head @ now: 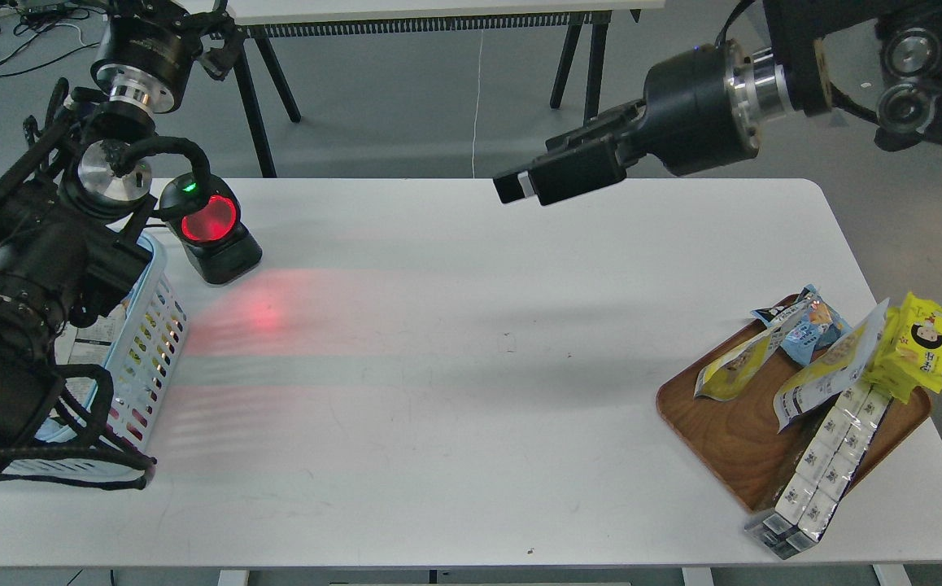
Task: Scan snack and place in basket
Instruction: 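Move the right gripper toward the snack packets on the wooden tray, then grasp the yellow snack pouch on the tray with the right gripper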
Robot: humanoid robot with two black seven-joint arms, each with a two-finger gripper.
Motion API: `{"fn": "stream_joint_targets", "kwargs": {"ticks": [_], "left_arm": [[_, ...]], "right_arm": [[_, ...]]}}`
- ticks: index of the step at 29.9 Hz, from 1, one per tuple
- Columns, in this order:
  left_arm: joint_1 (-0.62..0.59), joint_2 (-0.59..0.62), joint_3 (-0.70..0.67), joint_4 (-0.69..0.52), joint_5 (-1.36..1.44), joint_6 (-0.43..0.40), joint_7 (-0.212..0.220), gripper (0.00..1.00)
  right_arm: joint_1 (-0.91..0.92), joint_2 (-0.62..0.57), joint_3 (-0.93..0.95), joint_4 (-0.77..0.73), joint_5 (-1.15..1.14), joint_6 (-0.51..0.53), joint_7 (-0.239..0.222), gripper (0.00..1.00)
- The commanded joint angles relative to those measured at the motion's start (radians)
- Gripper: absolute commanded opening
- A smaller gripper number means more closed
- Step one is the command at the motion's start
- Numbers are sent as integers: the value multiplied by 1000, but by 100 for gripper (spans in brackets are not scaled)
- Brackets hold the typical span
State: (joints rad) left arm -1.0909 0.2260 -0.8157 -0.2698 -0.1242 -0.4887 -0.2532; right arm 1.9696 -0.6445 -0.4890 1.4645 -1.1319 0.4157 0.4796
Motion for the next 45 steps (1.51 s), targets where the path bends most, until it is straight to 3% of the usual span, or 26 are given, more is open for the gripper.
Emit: {"fn": "stream_joint_targets", "kwargs": {"ticks": [1,6,13,22,30,45], "left_arm": [[0,1,-2,0,0,0,-1,100],[0,-1,-2,0,0,0,-1,100],[0,-1,-2,0,0,0,-1,100],[0,1,-2,1,0,0,-3,100],[0,4,-3,1,-5,0,-5,100],[-1,9,-2,1,-9,0,-5,100]], "right_arm": [[34,5,-89,74,-187,-15,9,98],[40,6,-181,138,-415,-31,9,95],[23,5,-333,129,-679,-132,9,91],[-41,-40,-395,54,-836,-158,9,87],[-146,-35,-392,-72,-836,-159,9,87],[-201,-12,-390,-115,-836,-161,9,47]]}}
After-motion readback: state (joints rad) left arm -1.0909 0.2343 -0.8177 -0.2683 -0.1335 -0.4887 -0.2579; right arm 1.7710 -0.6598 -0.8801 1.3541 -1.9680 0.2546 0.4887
